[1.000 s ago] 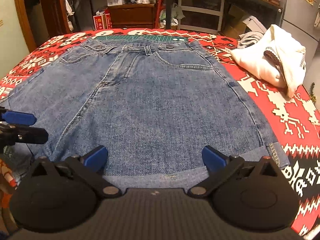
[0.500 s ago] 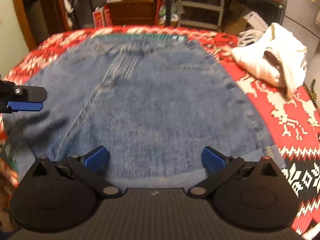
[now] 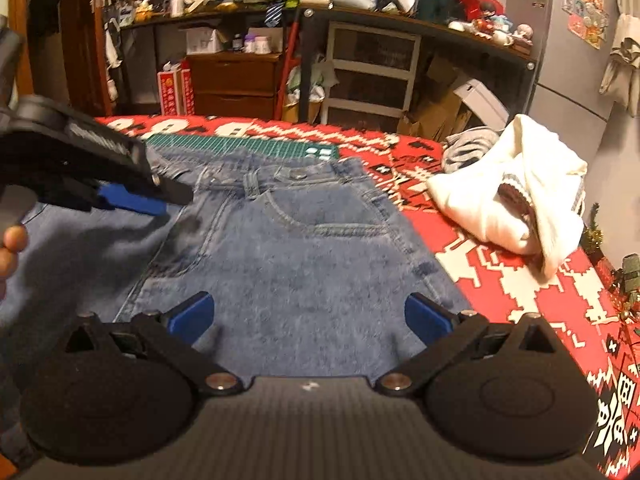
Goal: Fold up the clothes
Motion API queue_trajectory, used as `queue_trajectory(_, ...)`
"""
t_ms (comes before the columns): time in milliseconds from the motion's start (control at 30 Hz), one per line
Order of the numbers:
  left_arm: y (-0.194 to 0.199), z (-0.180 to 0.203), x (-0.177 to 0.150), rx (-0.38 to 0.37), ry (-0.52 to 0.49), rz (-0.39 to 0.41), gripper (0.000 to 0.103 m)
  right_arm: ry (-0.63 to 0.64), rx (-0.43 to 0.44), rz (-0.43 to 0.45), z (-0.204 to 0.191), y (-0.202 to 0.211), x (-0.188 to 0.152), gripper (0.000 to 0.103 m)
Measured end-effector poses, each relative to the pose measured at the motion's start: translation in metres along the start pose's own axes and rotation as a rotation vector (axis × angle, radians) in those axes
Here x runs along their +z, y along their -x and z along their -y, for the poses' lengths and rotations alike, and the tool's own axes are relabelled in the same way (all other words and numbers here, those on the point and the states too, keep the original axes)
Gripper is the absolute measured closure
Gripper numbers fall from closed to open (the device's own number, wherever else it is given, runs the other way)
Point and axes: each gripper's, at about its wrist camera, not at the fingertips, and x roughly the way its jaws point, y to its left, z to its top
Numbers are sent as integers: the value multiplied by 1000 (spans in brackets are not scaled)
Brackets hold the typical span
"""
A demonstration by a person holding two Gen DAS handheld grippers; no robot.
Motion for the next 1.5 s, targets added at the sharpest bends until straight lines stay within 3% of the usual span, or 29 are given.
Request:
queue_trajectory(133, -10, -4, 2, 2, 6, -18, 81, -20, -1, 24, 9, 1, 7, 2)
queue_trajectory(333, -11, -10, -1, 9, 0, -21, 96, -29, 2, 46, 12, -2, 27, 22)
queue_trajectory(433, -10, -13, 0, -3, 21, -18, 98, -19, 35, 14, 11, -11, 44, 48)
queue_trajectory(500, -9, -14, -1, -6, 30, -11, 98, -32, 70, -28, 10, -22, 56, 78)
queue_trajectory(633, -11, -18, -4, -6, 71, -1, 98, -57, 136, -89, 0, -49, 73, 97)
queue_trajectory(867, -12, -29, -8, -38, 164, 6, 98, -122, 363, -143, -21, -88, 85, 98)
queue_trajectory(1100, -12, -35, -13, -60, 202, 28, 98, -152, 382, -228, -31, -130, 85, 103)
queue_trajectory(1367, -7, -47, -16, -96, 323, 30, 101, -89, 365, -303, -42, -143, 102, 103)
queue_trajectory(1500, 3, -51, -20, -148, 339, 25, 101, -91, 381, -351, -41, -149, 110, 102)
